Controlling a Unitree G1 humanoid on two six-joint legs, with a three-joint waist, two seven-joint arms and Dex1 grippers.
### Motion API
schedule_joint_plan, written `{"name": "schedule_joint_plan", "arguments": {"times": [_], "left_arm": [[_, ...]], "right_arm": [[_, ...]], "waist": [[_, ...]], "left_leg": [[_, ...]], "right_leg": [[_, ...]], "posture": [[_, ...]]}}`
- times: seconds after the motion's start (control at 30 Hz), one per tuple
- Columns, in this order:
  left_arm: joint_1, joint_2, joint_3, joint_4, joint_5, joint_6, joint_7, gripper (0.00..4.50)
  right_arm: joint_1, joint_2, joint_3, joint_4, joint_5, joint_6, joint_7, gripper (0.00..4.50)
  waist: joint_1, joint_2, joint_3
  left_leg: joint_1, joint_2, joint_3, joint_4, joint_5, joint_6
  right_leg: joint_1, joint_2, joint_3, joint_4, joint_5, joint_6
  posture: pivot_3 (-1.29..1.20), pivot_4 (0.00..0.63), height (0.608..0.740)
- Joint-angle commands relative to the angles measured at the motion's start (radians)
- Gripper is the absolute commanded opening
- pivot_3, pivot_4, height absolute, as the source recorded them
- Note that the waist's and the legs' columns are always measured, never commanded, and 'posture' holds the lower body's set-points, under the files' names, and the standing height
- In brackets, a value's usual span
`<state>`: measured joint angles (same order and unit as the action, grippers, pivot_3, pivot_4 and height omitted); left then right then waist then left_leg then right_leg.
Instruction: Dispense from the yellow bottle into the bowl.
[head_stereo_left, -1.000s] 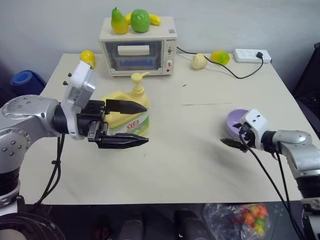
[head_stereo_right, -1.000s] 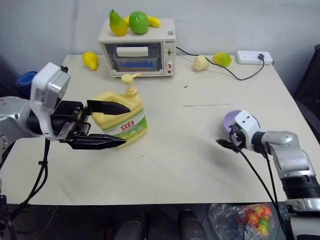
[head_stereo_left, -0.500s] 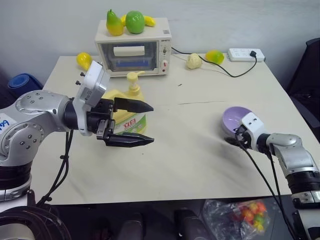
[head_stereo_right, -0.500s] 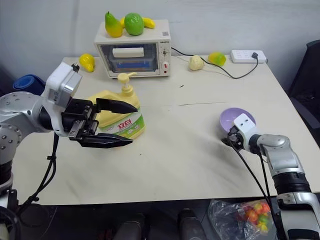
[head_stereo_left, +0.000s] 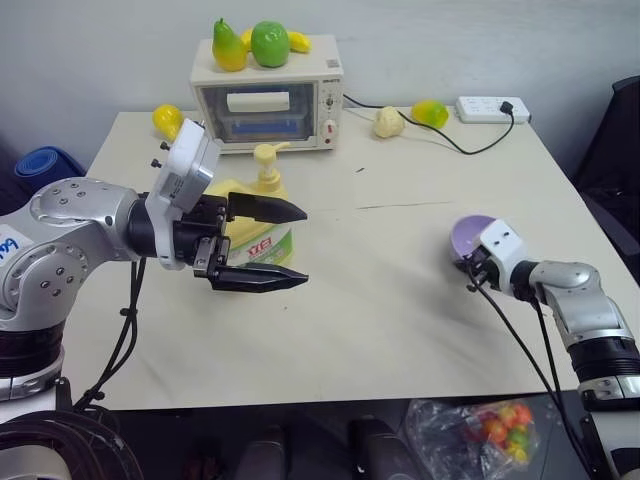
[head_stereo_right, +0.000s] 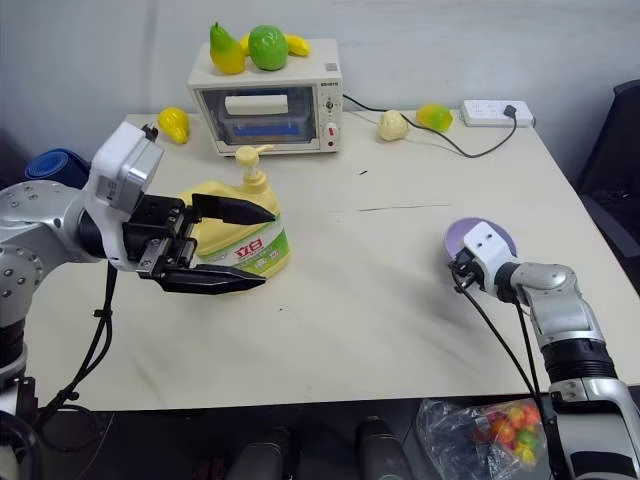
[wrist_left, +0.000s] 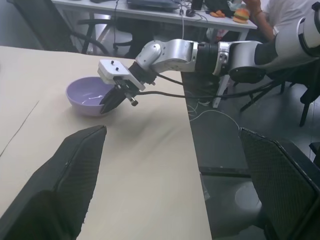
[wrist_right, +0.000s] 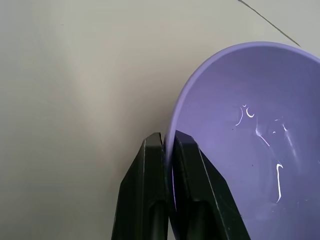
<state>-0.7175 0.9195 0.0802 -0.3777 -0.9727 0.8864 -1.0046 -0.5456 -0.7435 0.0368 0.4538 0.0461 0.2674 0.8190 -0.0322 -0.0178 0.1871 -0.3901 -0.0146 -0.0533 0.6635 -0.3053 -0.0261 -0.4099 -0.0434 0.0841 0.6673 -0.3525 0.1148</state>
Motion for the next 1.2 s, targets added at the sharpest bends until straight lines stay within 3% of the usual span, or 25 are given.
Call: {"name": "schedule_joint_plan", "arguments": {"times": [0.03,0.23,0.4,0.53,0.83,0.93,1.2], "left_arm": [[-0.001,0.005,0.049,0.010,0.006,-0.007,0.013,4.50],[-0.049,0.005,0.076,0.131,0.099,-0.048,0.080,4.50],[-0.152,-0.003,0.070,0.303,0.201,-0.076,0.134,4.50],[-0.267,-0.034,0.046,0.476,0.294,-0.101,0.182,4.50],[-0.436,-0.029,-0.033,0.756,0.454,-0.257,-0.037,4.50],[-0.471,-0.038,-0.030,0.820,0.464,-0.274,-0.106,3.88],[-0.496,-0.043,-0.077,0.941,0.536,-0.338,-0.301,1.45]], "right_arm": [[-0.027,-0.045,0.010,-0.002,-0.031,-0.069,0.037,0.07],[-0.133,-0.096,0.062,-0.009,-0.060,-0.206,0.193,0.07],[-0.287,-0.073,0.117,0.015,-0.056,-0.313,0.349,0.07],[-0.460,0.020,0.192,0.107,-0.065,-0.409,0.473,0.07],[-0.705,0.222,0.275,0.430,-0.143,-0.593,0.515,0.07],[-0.749,0.255,0.272,0.511,-0.157,-0.630,0.522,0.00],[-0.828,0.301,0.277,0.618,-0.169,-0.695,0.641,0.00]], "waist": [[0.001,0.000,0.000],[-0.005,0.000,0.000],[-0.011,0.000,0.000],[-0.021,0.000,0.000],[-0.033,0.000,0.000],[-0.036,0.000,0.000],[-0.058,0.000,0.000]], "left_leg": [[0.000,0.000,0.000,0.000,0.000,0.000],[0.000,0.000,0.003,0.000,0.000,0.000],[0.000,0.000,0.003,0.000,0.000,0.000],[0.000,0.000,0.003,0.000,0.000,-0.001],[-0.002,0.000,0.002,0.001,0.000,-0.002],[-0.003,-0.001,0.002,0.001,0.000,-0.002],[-0.003,-0.003,0.002,0.002,0.000,-0.002]], "right_leg": [[0.000,0.000,0.000,0.000,0.000,0.000],[-0.002,0.001,0.001,0.002,0.000,0.000],[-0.002,0.001,0.001,0.002,0.000,0.000],[-0.003,0.000,0.000,0.002,0.000,0.000],[-0.006,-0.003,-0.007,0.007,0.000,0.000],[-0.006,-0.005,-0.011,0.008,0.000,0.000],[-0.008,-0.013,-0.027,0.012,0.000,0.000]], "posture": [[0.00,0.150,0.740],[0.00,0.150,0.740],[0.00,0.150,0.740],[0.00,0.150,0.740],[0.00,0.150,0.740],[0.00,0.150,0.740],[0.00,0.150,0.740]]}}
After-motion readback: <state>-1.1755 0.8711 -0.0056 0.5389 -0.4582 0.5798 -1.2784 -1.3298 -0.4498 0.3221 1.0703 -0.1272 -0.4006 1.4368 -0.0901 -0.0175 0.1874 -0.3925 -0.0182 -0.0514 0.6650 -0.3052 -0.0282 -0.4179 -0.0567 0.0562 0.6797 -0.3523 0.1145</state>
